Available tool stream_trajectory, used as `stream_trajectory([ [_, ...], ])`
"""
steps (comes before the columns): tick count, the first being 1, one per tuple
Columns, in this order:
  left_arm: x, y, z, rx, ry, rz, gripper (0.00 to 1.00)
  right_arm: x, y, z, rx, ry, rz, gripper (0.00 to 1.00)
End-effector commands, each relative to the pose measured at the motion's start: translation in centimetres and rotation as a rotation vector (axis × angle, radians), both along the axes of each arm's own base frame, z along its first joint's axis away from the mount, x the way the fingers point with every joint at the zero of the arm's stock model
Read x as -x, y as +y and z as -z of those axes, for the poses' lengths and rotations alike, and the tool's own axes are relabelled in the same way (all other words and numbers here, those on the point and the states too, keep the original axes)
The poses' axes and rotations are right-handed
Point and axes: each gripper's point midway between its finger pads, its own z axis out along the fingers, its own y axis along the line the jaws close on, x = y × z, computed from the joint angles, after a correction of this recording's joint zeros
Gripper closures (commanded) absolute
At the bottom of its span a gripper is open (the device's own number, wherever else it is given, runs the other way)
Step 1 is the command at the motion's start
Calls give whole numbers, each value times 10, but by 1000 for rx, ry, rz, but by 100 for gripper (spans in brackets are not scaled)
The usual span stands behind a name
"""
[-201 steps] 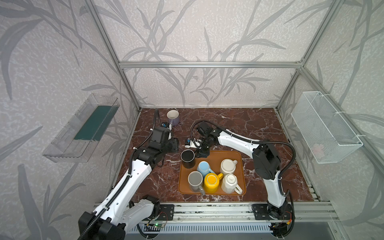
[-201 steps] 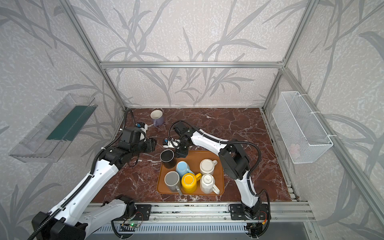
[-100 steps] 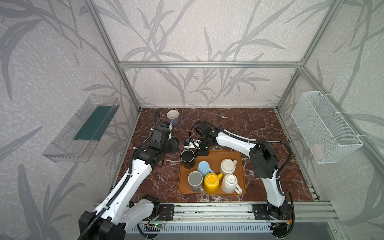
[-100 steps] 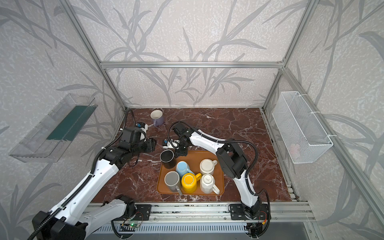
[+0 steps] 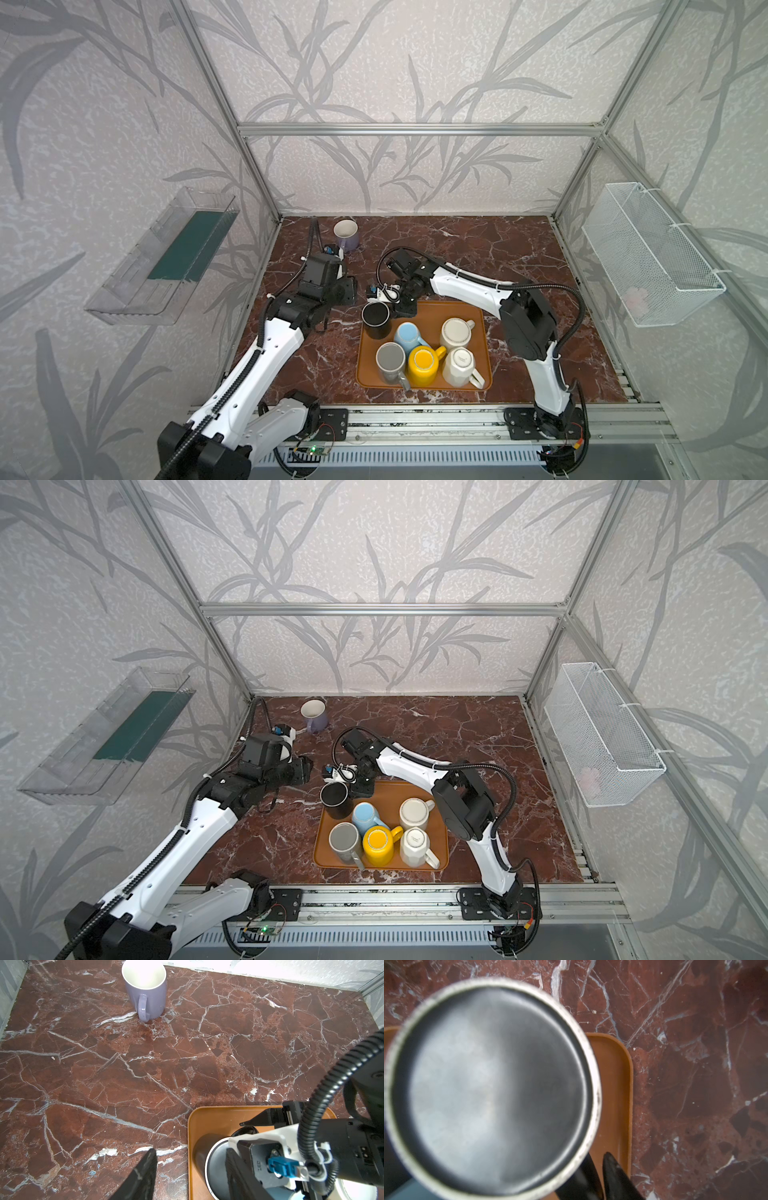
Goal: Turn the mug right side up
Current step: 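Lower the right gripper onto the black mug's rim and close on it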
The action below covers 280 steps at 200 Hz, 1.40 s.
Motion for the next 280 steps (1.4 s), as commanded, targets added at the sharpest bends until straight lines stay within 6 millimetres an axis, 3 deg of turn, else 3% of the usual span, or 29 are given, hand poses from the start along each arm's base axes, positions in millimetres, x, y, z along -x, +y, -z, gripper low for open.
stream_trajectory([
  [1, 1, 0, -6, -2, -12, 2, 44, 5, 0, -16, -9, -25, -17, 45],
  [52, 4, 1, -10, -1, -25, 6, 44, 2, 10, -20, -13, -51, -65, 44],
  [85, 4, 1, -9, -3, -26, 6, 44, 2, 11, -22, -8, -57, -67, 65],
  [142, 4, 1, -10, 2, -32, 8, 44, 5, 6, -23, -1, -45, -43, 78],
  [221, 6, 1, -10, 4, -36, 8, 45, -16, -12, -22, 21, -153, 142, 82],
  [280, 6, 1, -13, 5, -43, 7, 45, -25, -12, -34, -52, -241, 243, 83],
])
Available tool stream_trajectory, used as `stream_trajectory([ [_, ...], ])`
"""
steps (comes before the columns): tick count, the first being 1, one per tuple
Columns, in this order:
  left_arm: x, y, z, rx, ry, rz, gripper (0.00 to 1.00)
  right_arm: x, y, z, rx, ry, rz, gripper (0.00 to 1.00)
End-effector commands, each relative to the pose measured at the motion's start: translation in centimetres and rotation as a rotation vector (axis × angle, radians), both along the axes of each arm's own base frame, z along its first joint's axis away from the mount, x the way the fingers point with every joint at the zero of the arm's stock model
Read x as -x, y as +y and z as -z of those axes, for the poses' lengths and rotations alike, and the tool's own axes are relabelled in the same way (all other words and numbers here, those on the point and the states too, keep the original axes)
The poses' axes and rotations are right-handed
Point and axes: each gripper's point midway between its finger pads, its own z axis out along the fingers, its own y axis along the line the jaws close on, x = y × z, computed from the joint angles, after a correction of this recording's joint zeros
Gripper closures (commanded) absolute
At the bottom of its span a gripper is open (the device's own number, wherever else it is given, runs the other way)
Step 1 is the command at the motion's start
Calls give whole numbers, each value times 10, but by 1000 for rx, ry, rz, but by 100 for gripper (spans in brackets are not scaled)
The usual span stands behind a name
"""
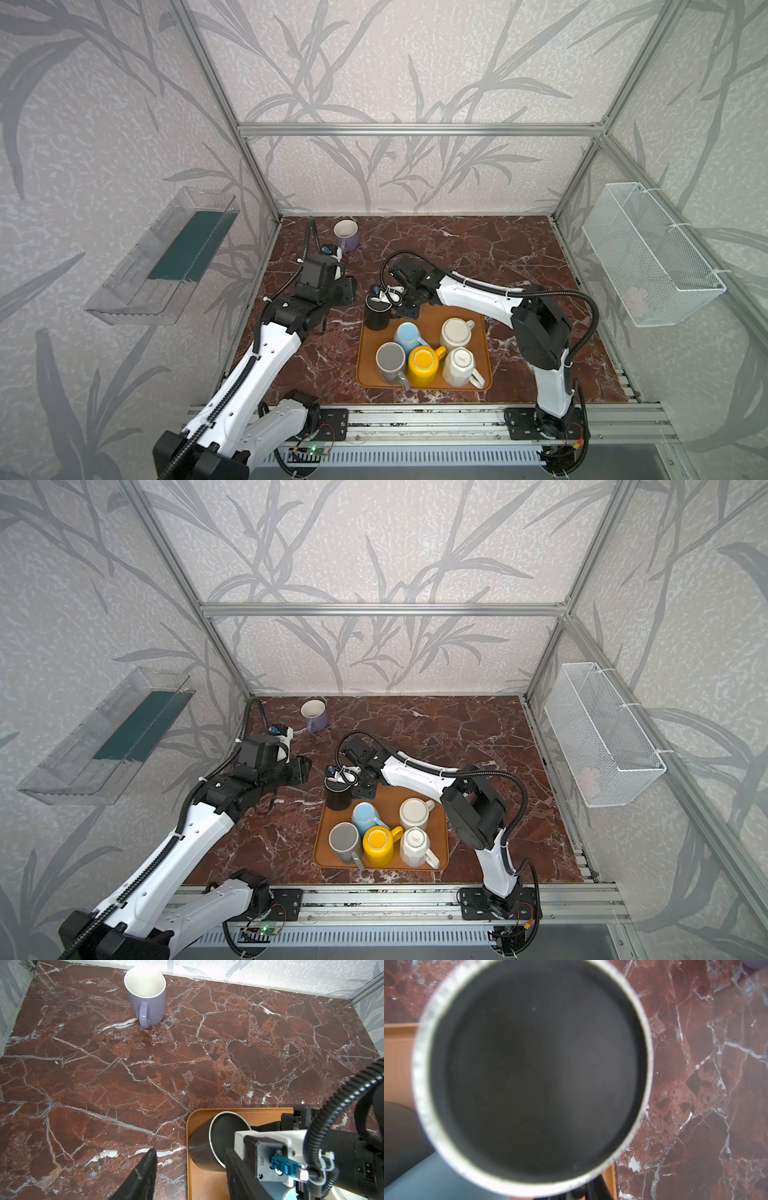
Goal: Turn the mug right side up
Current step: 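Lower the right gripper onto the black mug's rim and close on it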
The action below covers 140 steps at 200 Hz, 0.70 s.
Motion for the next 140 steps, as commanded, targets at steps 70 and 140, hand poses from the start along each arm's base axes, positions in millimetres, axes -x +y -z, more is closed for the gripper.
stream_trajectory([
  [70, 1, -1, -5, -7, -13, 11, 45, 15, 19, -24, -67, -18, -28, 67],
  [140, 2, 0, -7, -12, -16, 14, 45, 22, 25, -17, -39, 34, -96, 63],
])
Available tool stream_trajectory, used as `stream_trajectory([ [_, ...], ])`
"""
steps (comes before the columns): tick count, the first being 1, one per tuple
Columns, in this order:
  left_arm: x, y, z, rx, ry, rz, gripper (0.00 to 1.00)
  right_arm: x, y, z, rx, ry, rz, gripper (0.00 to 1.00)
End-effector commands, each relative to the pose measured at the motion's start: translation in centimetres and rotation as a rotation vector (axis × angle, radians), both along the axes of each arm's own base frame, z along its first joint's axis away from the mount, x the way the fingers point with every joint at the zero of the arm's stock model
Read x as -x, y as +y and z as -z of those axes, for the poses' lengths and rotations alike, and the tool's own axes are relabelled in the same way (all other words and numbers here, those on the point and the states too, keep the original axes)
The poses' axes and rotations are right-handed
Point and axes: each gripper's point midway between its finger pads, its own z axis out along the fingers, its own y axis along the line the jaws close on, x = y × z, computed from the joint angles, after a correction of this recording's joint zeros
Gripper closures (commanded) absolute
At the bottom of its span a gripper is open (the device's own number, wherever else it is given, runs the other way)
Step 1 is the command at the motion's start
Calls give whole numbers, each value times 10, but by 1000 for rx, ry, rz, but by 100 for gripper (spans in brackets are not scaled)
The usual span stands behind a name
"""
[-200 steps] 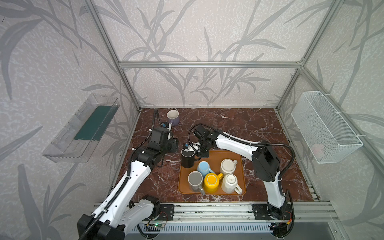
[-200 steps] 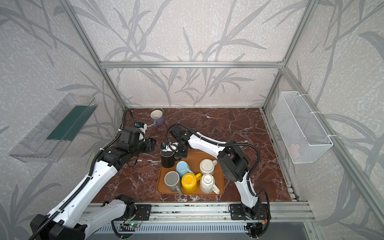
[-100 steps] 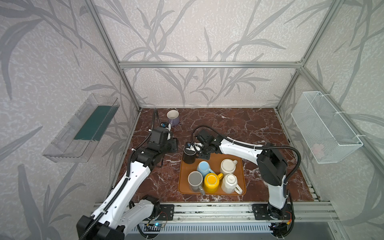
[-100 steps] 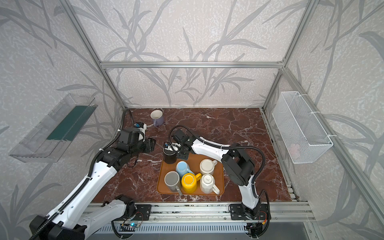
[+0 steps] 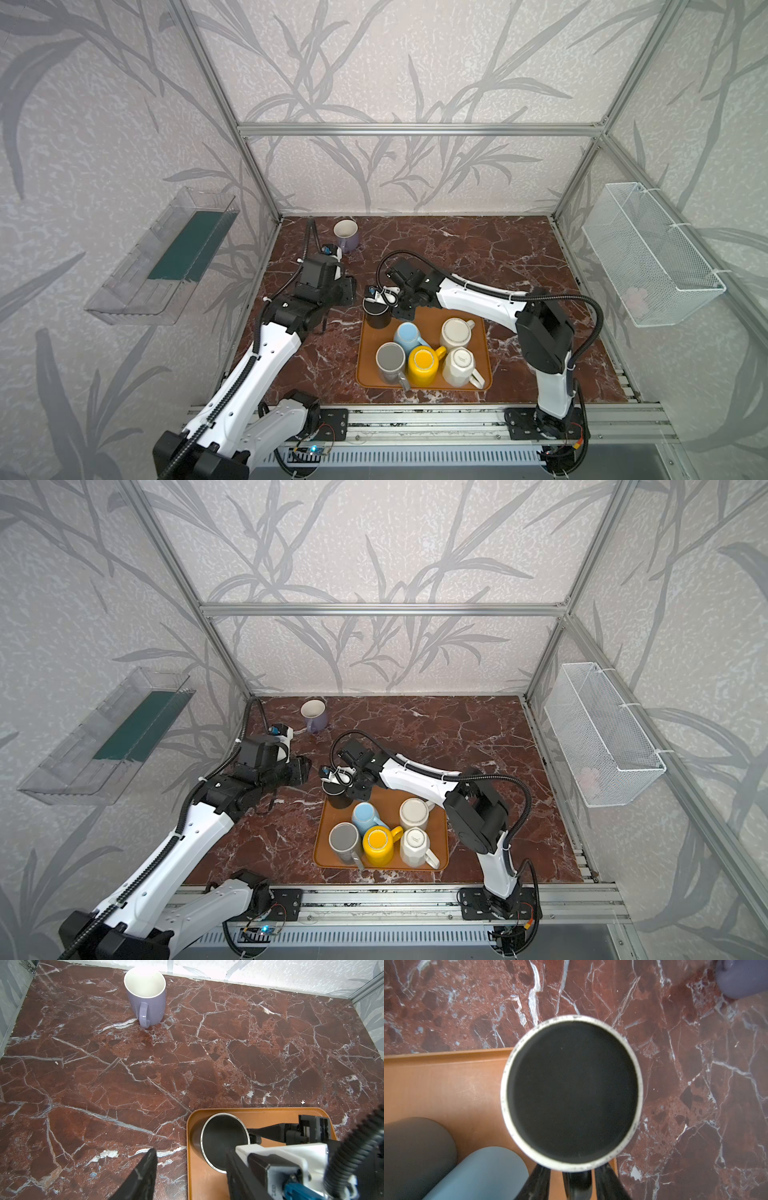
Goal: Turn the mug right side up
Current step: 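Lower the right gripper onto the black mug's rim and close on it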
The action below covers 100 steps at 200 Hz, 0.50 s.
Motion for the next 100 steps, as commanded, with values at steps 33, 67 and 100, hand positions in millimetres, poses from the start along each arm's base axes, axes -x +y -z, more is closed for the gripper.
stream_trajectory([
  [33, 3, 1, -6, -10, -14, 11, 45, 4, 2, 6, 49, 22, -68, 63],
  [67, 4, 2, -6, -13, -16, 9, 45, 2, 0, 10, 70, 29, -76, 64],
  [100, 5, 2, -6, -14, -15, 9, 45, 1, 0, 13, 70, 48, -74, 66],
])
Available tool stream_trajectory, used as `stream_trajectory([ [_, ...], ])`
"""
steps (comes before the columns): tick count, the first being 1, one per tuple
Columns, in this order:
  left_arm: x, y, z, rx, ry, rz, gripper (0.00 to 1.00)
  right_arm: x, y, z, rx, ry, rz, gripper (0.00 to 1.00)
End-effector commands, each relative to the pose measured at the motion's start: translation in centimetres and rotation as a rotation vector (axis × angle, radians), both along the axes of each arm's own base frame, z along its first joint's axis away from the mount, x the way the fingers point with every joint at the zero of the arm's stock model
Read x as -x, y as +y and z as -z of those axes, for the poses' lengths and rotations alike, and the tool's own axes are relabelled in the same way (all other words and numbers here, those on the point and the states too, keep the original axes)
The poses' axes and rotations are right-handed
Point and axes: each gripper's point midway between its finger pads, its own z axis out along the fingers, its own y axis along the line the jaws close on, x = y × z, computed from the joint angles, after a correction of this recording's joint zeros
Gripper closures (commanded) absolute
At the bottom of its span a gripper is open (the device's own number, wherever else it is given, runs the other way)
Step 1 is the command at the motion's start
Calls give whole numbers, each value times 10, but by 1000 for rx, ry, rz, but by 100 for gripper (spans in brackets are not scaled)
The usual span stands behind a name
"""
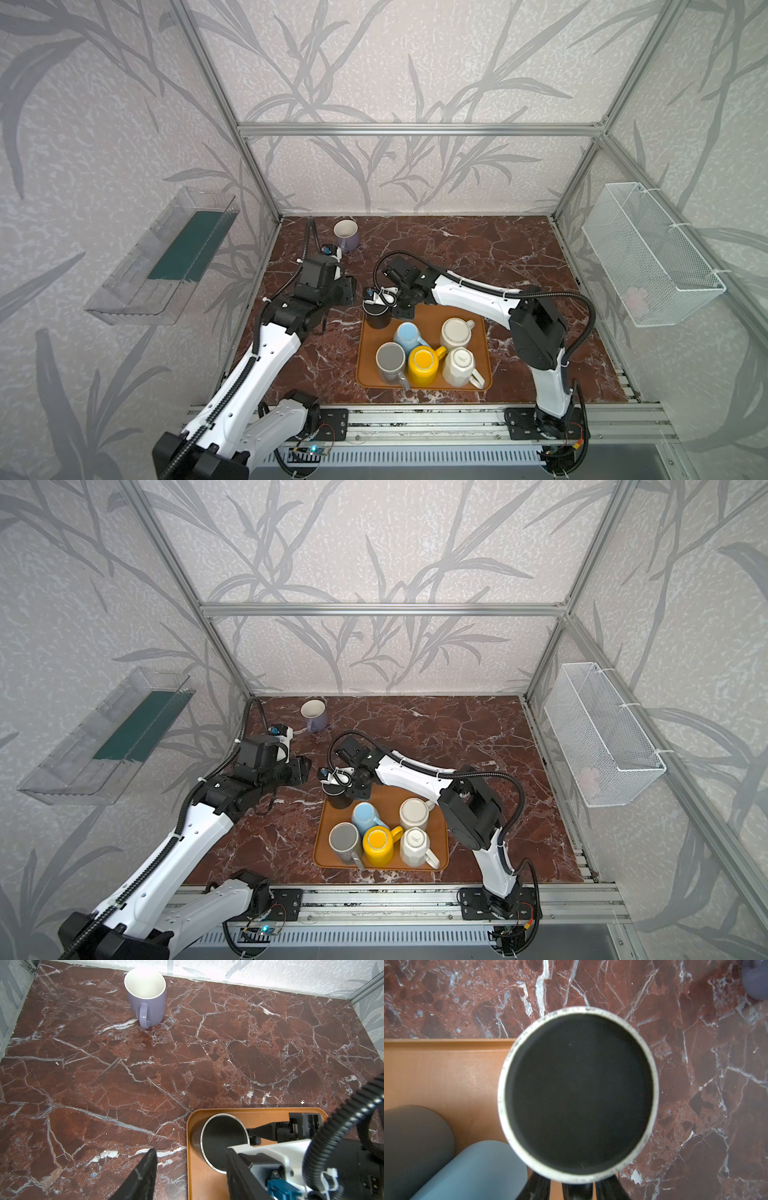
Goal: Turn the mug right side up
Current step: 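Lower the right gripper onto the black mug's rim and close on it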
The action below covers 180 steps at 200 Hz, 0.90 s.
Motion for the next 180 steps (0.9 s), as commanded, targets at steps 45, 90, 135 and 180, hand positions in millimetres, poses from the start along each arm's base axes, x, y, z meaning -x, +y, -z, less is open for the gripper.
stream_trajectory([
  [45, 6, 2, -5, -14, -10, 9, 45, -2, 3, 4, 14, 42, -16, 72],
  [90, 7, 3, -3, -17, -6, 7, 45, -4, 2, 7, 25, 55, -16, 72],
  [135, 7, 3, -5, -14, -10, 6, 45, -3, 4, 7, 21, 62, -16, 78],
  [180, 7, 3, -4, -13, -9, 6, 45, -6, 7, 3, -3, 67, 6, 89],
])
